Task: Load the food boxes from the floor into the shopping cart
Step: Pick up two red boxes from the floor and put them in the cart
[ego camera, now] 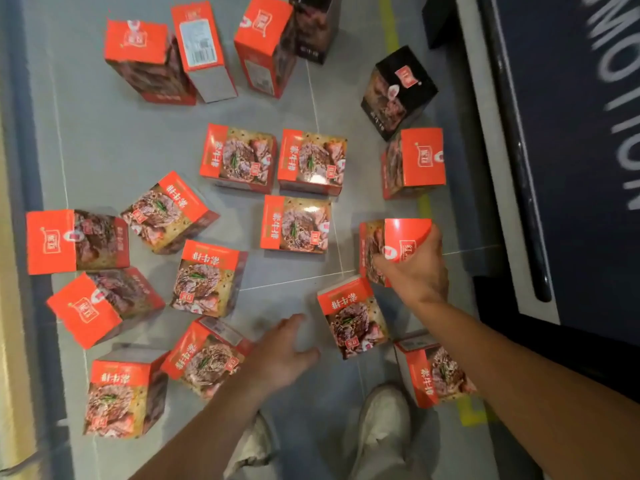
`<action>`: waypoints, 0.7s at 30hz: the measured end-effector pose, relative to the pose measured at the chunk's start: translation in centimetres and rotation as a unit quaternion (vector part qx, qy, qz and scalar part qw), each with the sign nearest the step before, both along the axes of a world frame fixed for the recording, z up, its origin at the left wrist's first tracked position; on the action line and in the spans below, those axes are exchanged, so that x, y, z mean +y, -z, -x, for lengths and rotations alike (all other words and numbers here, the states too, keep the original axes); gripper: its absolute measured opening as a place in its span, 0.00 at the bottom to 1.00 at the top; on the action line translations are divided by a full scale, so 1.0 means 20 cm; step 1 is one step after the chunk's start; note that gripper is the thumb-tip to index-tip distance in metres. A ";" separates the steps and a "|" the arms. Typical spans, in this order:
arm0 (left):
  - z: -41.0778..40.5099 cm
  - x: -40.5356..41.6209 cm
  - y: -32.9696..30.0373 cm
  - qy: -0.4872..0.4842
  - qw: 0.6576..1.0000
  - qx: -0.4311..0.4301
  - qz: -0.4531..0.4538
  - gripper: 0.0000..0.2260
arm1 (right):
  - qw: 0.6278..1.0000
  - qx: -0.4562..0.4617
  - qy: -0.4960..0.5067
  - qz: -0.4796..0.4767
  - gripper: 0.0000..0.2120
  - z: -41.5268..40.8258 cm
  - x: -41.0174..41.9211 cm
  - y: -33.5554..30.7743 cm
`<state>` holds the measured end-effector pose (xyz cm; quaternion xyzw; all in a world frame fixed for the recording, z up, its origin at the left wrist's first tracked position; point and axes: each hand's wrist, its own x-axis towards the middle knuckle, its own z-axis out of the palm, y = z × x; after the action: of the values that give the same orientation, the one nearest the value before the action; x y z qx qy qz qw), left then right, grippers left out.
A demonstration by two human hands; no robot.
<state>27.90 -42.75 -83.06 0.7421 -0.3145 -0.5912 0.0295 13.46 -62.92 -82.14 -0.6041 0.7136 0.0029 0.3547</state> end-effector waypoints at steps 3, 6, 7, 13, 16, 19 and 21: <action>0.17 -0.05 0.07 -0.225 0.968 0.078 -0.076 0.33 | 1.000 -0.009 -0.008 0.004 0.53 0.11 -0.02 -0.10; 0.37 -0.10 0.16 -0.362 0.926 0.096 -0.055 0.27 | 1.000 -0.017 -0.008 0.004 0.54 0.23 -0.04 -0.13; 0.42 -0.12 0.19 -0.401 0.910 0.096 -0.039 0.21 | 1.000 -0.020 -0.005 0.005 0.54 0.26 -0.05 -0.13; 0.69 -0.14 0.51 -0.495 0.867 0.052 0.027 0.39 | 0.999 -0.032 0.005 0.009 0.55 0.43 -0.06 -0.01; 0.77 -0.09 0.65 -0.521 0.853 -0.022 0.026 0.44 | 0.999 -0.033 0.010 0.007 0.56 0.48 -0.04 0.04; 0.80 -0.08 0.68 -0.546 0.834 -0.065 0.053 0.45 | 0.999 -0.035 0.000 0.002 0.56 0.51 -0.03 0.08; 0.82 -0.12 0.61 -0.571 0.816 -0.025 0.086 0.42 | 0.999 -0.031 -0.008 0.000 0.57 0.52 -0.02 0.09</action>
<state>11.50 -45.09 -95.29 0.7971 0.1155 -0.4200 0.4182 3.03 -63.26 -83.95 -0.6092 0.6977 -0.0129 0.3768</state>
